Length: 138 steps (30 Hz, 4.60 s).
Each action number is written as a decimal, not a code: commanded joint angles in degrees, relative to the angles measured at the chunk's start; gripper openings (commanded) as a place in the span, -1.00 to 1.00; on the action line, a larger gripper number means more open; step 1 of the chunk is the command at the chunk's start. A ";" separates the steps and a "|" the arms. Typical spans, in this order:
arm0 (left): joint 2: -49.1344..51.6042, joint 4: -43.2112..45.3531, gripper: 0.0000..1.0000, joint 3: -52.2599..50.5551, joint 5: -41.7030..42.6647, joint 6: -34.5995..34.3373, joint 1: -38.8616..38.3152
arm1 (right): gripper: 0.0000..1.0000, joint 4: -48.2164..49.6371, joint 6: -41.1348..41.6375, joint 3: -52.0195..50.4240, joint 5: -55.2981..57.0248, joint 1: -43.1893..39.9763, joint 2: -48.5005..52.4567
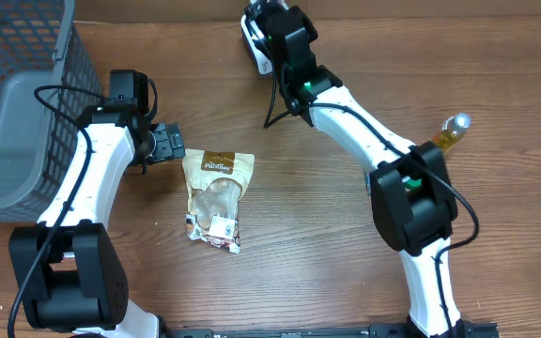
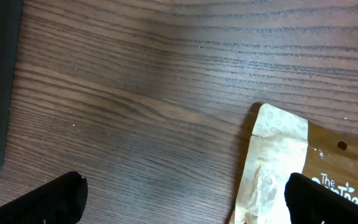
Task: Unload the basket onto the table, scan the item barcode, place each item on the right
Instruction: 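Hold the wipes pack against the white scanner with the right gripper, then lower the wipes pack beside the tissue pack and open the right gripper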
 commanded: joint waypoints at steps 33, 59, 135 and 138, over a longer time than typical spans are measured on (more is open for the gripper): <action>-0.85 0.09 1.00 0.90 -0.52 0.87 0.24 | -0.93 12.61 -4.02 0.81 -0.52 1.14 10.34; -0.85 0.09 1.00 0.90 -0.52 0.87 0.24 | -0.93 2.71 1.20 0.83 1.90 4.57 7.43; -0.85 0.09 1.00 0.90 -0.52 0.87 0.24 | 1.00 -57.79 62.23 -12.33 -32.89 7.15 -13.14; -0.85 0.09 1.00 0.90 -0.52 0.87 0.24 | 1.00 -57.00 62.23 -12.33 -32.65 7.80 -13.14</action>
